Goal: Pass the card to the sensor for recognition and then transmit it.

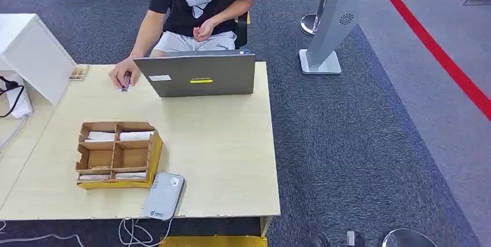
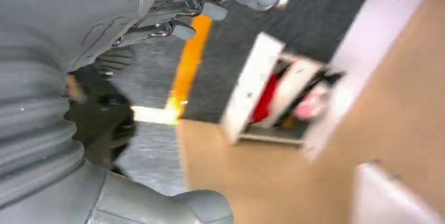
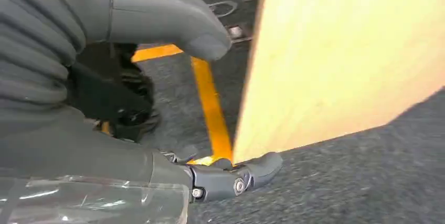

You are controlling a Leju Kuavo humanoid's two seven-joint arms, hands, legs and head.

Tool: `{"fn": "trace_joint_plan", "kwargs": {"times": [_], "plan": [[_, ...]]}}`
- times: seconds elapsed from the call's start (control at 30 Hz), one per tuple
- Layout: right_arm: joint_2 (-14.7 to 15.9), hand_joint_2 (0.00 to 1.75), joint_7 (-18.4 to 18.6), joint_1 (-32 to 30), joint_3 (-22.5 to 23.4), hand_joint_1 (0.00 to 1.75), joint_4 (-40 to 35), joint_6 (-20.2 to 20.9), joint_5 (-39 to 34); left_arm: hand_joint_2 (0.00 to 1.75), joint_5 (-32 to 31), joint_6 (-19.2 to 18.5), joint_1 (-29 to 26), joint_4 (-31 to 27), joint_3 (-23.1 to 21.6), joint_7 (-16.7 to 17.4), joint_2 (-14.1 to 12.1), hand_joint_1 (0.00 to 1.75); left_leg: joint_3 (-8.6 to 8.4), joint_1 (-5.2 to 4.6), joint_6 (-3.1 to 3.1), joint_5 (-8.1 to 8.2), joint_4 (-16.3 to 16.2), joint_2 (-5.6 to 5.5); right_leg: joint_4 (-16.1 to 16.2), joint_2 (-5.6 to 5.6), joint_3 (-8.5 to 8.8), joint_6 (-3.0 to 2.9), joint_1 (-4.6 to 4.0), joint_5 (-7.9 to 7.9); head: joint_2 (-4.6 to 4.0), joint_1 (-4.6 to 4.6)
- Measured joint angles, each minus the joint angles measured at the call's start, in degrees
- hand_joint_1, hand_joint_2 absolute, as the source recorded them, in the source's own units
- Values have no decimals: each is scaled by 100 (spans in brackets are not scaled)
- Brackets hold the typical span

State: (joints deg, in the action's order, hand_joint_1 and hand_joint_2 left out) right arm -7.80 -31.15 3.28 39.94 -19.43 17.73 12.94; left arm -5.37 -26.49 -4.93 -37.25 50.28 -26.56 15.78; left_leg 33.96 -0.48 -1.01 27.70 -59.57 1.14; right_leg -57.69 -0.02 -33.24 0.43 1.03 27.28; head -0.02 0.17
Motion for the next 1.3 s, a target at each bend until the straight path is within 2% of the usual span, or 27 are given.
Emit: {"fn": "trace_joint_plan", "kwargs": {"times": [0.17, 0.4, 0.6, 0.67, 0.73, 0.87, 1.0, 1.13, 1.23, 1.3], "plan": [[-55, 175, -269, 37, 476, 0, 13, 299, 2, 175, 698, -28, -109, -439, 323, -74, 188, 0, 1, 0, 0, 0, 0, 0, 0, 0, 0, 0, 0, 0, 0, 0], [-111, 175, -448, 78, 905, 0, 31, 549, -2, 175, 1814, 322, -290, -920, 338, -85, 341, 0, 2, 0, 0, 0, 0, -1, 0, -1, 0, 0, 0, 0, 0, 2], [-135, 175, -467, 79, 1116, 0, 35, 579, -4, 175, 2424, 830, -574, -1474, -8, -231, 371, 0, 1, 1, 0, 0, 0, -1, 0, -1, 0, 0, -2, 0, 0, -2], [-142, 175, -476, 78, 1200, 0, 33, 592, -9, 175, 2242, 1159, -771, -1856, -301, -402, 387, 0, 1, 1, 0, 0, 0, 0, 0, -1, -1, 0, -2, 1, 0, -2], [-144, 175, -481, 65, 1269, 0, 33, 618, -7, 175, 2207, 1440, -963, -2313, -647, -435, 406, 0, 2, 1, 0, 0, 0, -1, 0, -1, -2, 0, -1, 1, 0, -2], [-155, 175, -478, 62, 1383, 0, 28, 636, 11, 175, 2078, 1668, -1234, -2975, -1148, -553, 444, 0, 1, 0, 0, 0, 0, -1, 0, -1, -2, 0, 0, 1, 0, -4], [-162, 175, -435, 64, 1495, 0, 22, 634, 131, 175, 1782, 1884, -1547, -4106, -1656, -697, 452, 0, 1, 1, -1, -1, -1, -1, 0, -2, -2, 0, -1, 0, 0, 0], [-188, 175, -380, 115, 1530, 0, 13, 516, 277, 175, 611, 2194, -1614, -5510, -2198, -586, 459, 0, 1, 1, -3, -5, -1, -8, 0, -10, 2, -1, -1, -2, 0, 4], [-208, 175, -358, 175, 1532, 0, 13, 433, 365, 175, -109, 2386, -1563, -6247, -2516, -642, 467, 0, -4, 1, -2, -6, -1, -1, -1, -5, 1, -5, -1, -6, 0, -4], [-210, 175, -304, 214, 1532, 0, 13, 378, 450, 175, -947, 2677, -1415, -6634, -2649, -723, 457, 0, -2, 1, -2, -11, -2, -6, -1, -8, 2, -5, -1, -6, 0, 0]]}}
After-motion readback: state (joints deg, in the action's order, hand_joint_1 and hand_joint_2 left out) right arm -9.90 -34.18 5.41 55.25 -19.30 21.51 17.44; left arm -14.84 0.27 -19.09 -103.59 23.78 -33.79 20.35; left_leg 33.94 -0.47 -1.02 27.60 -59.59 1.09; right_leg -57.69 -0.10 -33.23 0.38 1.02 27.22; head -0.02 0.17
